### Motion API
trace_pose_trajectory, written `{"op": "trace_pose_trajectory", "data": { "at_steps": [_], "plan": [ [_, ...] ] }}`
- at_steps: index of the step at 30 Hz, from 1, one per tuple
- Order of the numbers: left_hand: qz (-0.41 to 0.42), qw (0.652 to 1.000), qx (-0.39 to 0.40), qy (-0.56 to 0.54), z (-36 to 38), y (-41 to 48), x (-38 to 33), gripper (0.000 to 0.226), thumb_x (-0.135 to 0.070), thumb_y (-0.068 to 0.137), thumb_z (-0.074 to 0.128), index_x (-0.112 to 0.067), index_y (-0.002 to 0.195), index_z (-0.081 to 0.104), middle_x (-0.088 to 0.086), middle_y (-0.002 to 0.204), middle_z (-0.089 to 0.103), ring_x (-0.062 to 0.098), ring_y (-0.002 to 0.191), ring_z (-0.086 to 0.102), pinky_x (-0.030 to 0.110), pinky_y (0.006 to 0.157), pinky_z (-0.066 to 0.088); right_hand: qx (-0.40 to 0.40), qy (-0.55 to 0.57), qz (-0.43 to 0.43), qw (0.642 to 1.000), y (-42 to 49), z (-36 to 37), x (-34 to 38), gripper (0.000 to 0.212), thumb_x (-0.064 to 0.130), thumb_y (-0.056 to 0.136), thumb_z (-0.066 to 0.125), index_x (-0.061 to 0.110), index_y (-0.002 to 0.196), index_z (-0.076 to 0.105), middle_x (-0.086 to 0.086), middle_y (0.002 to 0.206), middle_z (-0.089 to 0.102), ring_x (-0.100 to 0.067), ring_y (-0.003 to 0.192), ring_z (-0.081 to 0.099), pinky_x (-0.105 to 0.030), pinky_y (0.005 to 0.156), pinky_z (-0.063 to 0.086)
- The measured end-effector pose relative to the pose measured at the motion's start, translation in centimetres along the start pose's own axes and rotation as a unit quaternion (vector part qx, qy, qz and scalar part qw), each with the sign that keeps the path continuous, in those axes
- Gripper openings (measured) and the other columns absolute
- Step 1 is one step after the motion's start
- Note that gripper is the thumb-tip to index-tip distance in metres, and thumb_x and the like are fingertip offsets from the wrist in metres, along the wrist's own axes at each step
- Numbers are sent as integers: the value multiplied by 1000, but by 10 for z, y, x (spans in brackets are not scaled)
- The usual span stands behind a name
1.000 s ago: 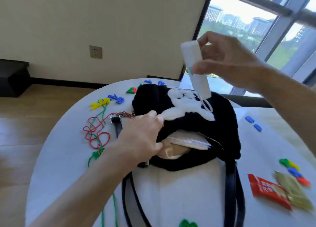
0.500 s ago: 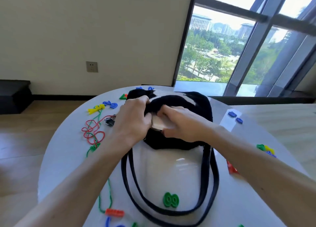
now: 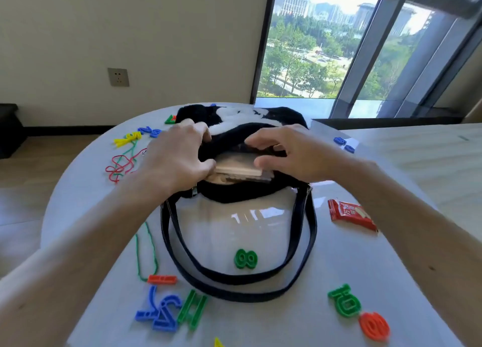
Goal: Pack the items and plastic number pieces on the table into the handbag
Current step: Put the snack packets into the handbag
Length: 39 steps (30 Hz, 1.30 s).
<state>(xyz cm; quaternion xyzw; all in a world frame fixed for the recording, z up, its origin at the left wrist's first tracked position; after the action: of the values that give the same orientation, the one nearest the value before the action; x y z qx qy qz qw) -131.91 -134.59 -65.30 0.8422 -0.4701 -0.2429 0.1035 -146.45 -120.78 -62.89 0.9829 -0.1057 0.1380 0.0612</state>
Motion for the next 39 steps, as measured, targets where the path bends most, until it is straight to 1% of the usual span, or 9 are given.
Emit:
{"op": "trace_pose_trajectory", "data": {
  "at_steps": [3,7,14,17,22,26,29,32,39],
  "plan": [
    [39,999,-9,-32,-6,-1,-18,33,-37,81,72,-23,108,61,-6,100,59,16,85,51,33,73,40,-46,83,72,993,-44,-44,-33,40,35,87,74,29,126,63,10,110,71,-1,103,67,-36,98,53],
    [102,988,73,-90,5,-7,-52,27,-41,82,71,-28,105,62,-12,91,59,3,76,52,30,69,41,10,2,253,967,-107,-47,-108,70,55,65,79,36,129,57,7,129,60,-9,115,57,-37,97,51],
    [168,968,149,-110,32,-14,-101,22,-47,84,67,-36,103,63,-16,90,60,1,76,57,23,69,45,105,-70,403,906,-155,-18,-172,51,55,83,72,34,127,57,1,127,53,-21,105,56,-35,87,51],
    [180,963,172,-103,42,-16,-111,26,-49,85,65,-37,107,61,-17,94,58,0,83,54,22,70,43,38,-36,403,914,-149,-7,-185,7,35,94,64,29,98,66,-5,111,63,-23,81,62,-38,71,56],
    [174,964,180,-93,45,-17,-109,27,-50,85,64,-37,108,60,-17,96,57,0,85,53,22,72,42,-50,-39,418,906,-147,0,-195,23,42,80,79,25,85,65,-5,102,63,-21,84,62,-26,57,46],
    [164,966,174,-96,45,-16,-102,24,-50,85,64,-38,106,61,-16,95,59,1,82,55,22,70,43,-177,2,284,942,-144,-25,-164,23,31,78,83,22,90,66,-1,97,67,-16,83,64,-21,59,49],
    [156,969,169,-94,46,-13,-99,23,-48,86,66,-36,105,63,-15,92,60,1,81,55,22,69,42,-103,88,183,974,-135,-14,-138,20,24,76,85,21,86,69,1,97,72,-13,86,70,-35,77,61],
    [144,970,173,-94,48,-11,-96,20,-46,86,67,-34,103,65,-15,90,61,1,80,55,22,68,41,-17,14,177,984,-134,6,-134,21,33,78,82,30,88,64,9,103,67,-13,96,63,-40,87,55],
    [120,980,129,-96,26,-3,-74,5,-27,91,66,-30,95,68,-11,83,64,6,72,58,23,65,45,40,-83,202,975,-133,5,-133,34,37,77,82,34,94,53,9,98,61,-9,86,54,-31,64,43]
  ]
}}
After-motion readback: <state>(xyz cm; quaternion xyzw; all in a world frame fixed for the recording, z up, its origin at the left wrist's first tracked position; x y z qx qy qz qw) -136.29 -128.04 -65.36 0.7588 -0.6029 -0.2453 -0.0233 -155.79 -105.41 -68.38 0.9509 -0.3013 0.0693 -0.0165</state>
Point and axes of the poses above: each hand's wrist, its own y-axis towards the middle knuckle, its own z-axis out of the palm, x = y × z, the point moved 5 cm from there along y, towards the middle knuckle
